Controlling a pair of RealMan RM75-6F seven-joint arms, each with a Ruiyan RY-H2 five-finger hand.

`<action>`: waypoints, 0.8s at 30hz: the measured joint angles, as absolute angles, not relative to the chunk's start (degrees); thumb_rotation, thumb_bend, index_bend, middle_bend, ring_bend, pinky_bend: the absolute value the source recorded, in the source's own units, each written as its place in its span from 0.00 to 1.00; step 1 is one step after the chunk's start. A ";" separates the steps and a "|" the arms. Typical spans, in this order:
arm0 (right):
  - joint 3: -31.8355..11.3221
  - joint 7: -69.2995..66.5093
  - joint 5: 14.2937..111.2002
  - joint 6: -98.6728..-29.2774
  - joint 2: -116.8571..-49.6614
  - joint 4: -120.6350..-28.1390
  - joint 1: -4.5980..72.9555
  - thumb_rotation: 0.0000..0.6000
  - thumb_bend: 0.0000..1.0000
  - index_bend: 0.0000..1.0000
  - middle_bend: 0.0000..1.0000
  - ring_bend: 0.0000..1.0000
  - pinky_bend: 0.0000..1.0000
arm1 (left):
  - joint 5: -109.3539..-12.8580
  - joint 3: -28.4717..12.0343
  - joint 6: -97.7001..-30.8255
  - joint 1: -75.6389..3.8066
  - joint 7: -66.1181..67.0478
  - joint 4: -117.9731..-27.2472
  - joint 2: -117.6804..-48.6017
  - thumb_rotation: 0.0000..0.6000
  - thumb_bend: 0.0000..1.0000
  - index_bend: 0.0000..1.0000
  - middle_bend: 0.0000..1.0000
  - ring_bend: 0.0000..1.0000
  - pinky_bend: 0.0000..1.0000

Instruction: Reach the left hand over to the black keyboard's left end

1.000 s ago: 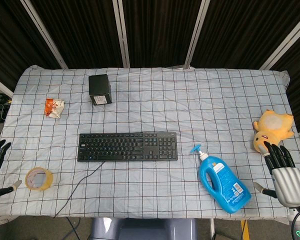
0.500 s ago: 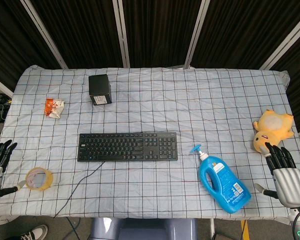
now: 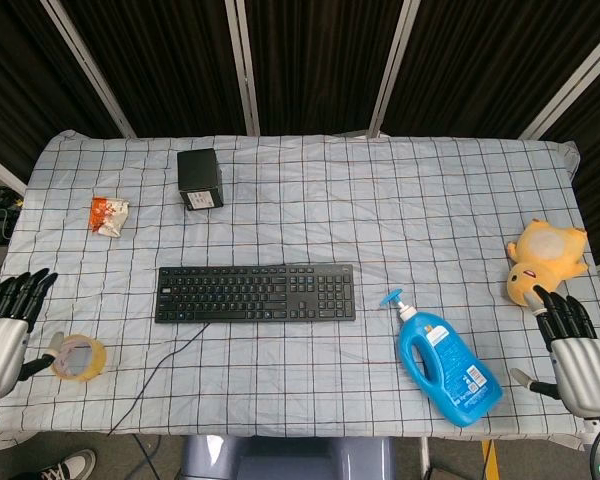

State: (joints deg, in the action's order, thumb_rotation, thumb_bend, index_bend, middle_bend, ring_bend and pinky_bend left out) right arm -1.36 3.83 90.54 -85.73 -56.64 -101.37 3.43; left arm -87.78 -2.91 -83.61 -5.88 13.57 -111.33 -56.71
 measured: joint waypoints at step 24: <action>-1.32 1.50 91.18 -86.08 -56.44 -101.51 3.34 1.00 0.06 0.00 0.00 0.00 0.00 | -36.22 -4.51 -58.52 -31.18 41.23 -125.48 -52.50 1.00 1.00 0.00 0.82 0.71 0.51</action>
State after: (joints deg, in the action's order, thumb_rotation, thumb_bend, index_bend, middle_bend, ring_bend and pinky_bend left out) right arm -1.32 1.50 91.18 -86.08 -56.44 -101.51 3.34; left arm -36.22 -4.51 -58.52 -31.18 41.23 -125.48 -52.50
